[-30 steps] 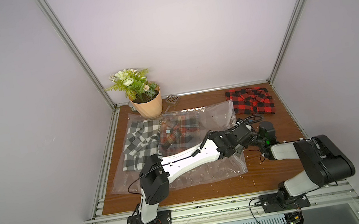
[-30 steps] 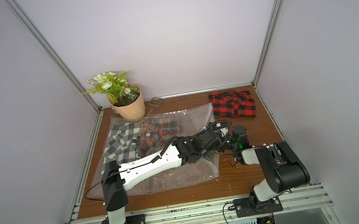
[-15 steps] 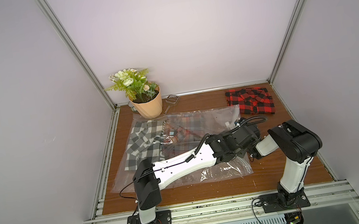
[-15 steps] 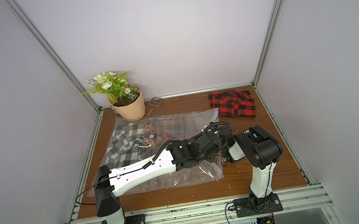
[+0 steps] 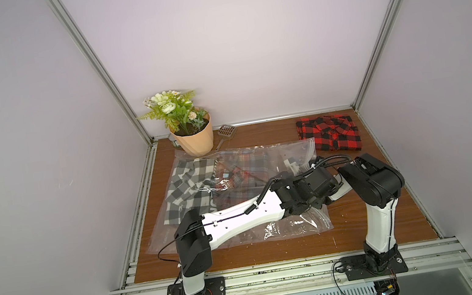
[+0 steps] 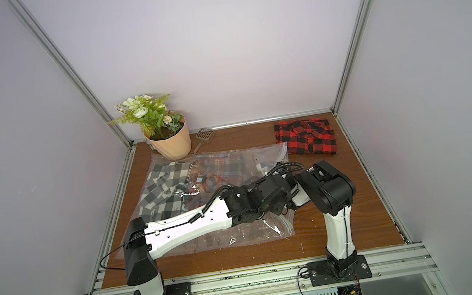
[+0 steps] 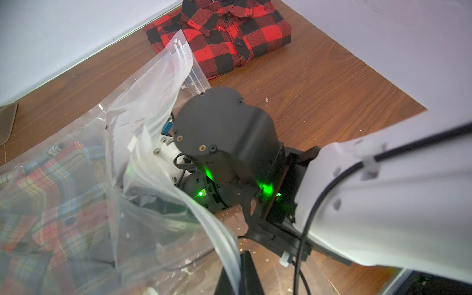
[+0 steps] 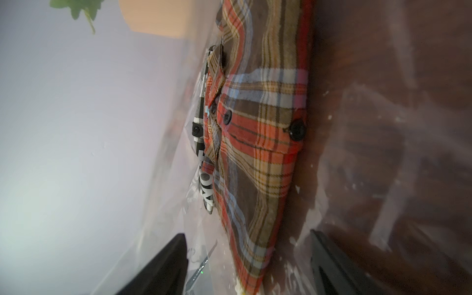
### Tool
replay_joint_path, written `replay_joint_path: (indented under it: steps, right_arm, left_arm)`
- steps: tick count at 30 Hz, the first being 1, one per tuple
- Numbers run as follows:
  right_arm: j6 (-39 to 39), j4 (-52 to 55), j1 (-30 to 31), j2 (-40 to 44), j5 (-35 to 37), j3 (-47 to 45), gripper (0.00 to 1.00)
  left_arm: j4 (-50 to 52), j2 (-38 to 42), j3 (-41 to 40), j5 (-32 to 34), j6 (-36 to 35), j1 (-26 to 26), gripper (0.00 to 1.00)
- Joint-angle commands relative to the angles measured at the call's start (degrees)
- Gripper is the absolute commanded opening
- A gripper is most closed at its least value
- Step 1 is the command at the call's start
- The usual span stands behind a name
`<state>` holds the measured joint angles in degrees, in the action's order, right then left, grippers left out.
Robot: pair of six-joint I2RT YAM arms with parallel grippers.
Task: Take the shirt out of the vacuum bag
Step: Take out the shirt from the vacuum bag.
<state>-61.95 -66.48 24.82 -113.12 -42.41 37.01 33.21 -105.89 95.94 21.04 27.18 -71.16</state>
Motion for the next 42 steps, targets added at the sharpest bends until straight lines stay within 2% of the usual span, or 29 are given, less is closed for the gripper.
replay_joint_path:
  steps: [1, 15, 26, 29, 34, 36, 39, 42]
  right_arm:
    - [1.35, 0.63, 1.36, -2.01, 2.05, 1.57, 0.8]
    - [5.17, 8.96, 5.73, -6.61, 7.76, 9.91, 0.8]
    - [3.47, 7.76, 7.38, -9.6, 9.02, 11.92, 0.75]
    - [7.47, 16.05, 7.46, -5.01, 12.76, 9.67, 0.77]
    - [14.29, 37.25, 8.12, 3.7, 26.1, 8.99, 0.81]
    - [13.96, 42.22, 8.68, 4.99, 30.44, 9.48, 0.81]
    - [11.62, 44.35, 9.49, 5.58, 33.37, 9.39, 0.82]
    - [11.66, 50.36, 12.45, 3.29, 36.22, 14.66, 0.82]
  left_arm:
    - [-1.7, 3.18, -0.05, 0.16, -0.38, -0.6, 0.0]
    - [-3.17, 4.96, -0.78, -1.5, -0.83, -0.68, 0.0]
    - [-6.64, 7.72, -4.63, -0.38, -0.68, -0.72, 0.0]
    - [-7.92, 8.99, -6.03, 0.31, -1.09, -0.74, 0.0]
    - [-9.26, 10.06, -7.17, 0.7, -1.82, -0.64, 0.01]
    - [-9.39, 10.25, -7.01, 0.61, -1.96, -0.57, 0.01]
    - [-9.97, 10.76, -7.12, 0.28, -2.1, -0.57, 0.01]
    - [-10.55, 11.14, -7.34, -0.51, -2.12, -0.59, 0.0]
